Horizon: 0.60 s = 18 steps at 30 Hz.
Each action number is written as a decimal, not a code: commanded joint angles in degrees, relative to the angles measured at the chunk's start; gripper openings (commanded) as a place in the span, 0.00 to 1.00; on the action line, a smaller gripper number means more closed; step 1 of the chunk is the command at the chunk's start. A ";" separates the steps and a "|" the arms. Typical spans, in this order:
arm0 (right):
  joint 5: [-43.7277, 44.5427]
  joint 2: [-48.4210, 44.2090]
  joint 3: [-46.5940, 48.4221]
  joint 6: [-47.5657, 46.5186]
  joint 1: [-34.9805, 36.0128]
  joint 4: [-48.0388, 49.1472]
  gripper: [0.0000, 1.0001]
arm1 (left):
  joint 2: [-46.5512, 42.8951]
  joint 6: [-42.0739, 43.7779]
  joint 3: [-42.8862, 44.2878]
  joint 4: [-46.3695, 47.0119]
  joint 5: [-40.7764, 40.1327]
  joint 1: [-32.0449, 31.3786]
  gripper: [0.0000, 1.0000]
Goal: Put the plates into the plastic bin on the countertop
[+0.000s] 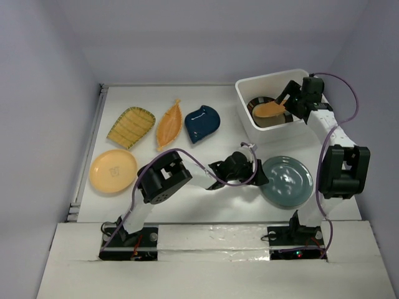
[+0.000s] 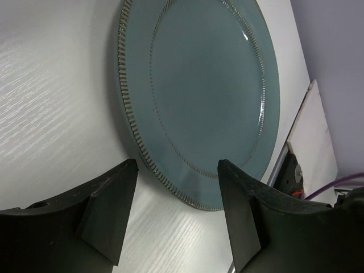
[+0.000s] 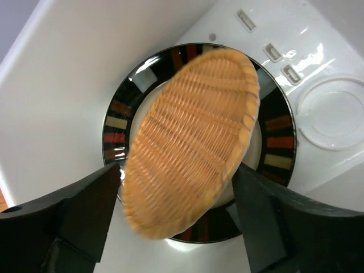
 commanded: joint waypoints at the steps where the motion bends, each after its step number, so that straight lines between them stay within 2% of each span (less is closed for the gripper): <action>1: 2.50 -7.22 -1.56 -0.23 -0.14 2.98 0.86 | 2.03 -1.76 0.86 -0.45 -0.10 -0.32 0.58; 6: 2.15 -15.23 -8.14 1.70 -0.14 7.19 0.91 | 3.69 -6.06 -1.86 4.37 -0.11 -0.32 0.53; 10: -0.82 -21.12 -15.35 3.10 -0.14 11.58 0.99 | 5.10 -10.01 -3.53 9.47 0.16 -0.32 0.50; 15: -4.17 -27.28 -19.84 4.16 -0.14 13.79 0.99 | 6.16 -13.09 -4.94 11.94 -2.30 -0.32 0.45; 18: -7.07 -32.37 -23.09 4.95 -0.14 15.37 0.97 | 7.30 -14.85 -5.38 13.78 -4.49 -0.32 0.36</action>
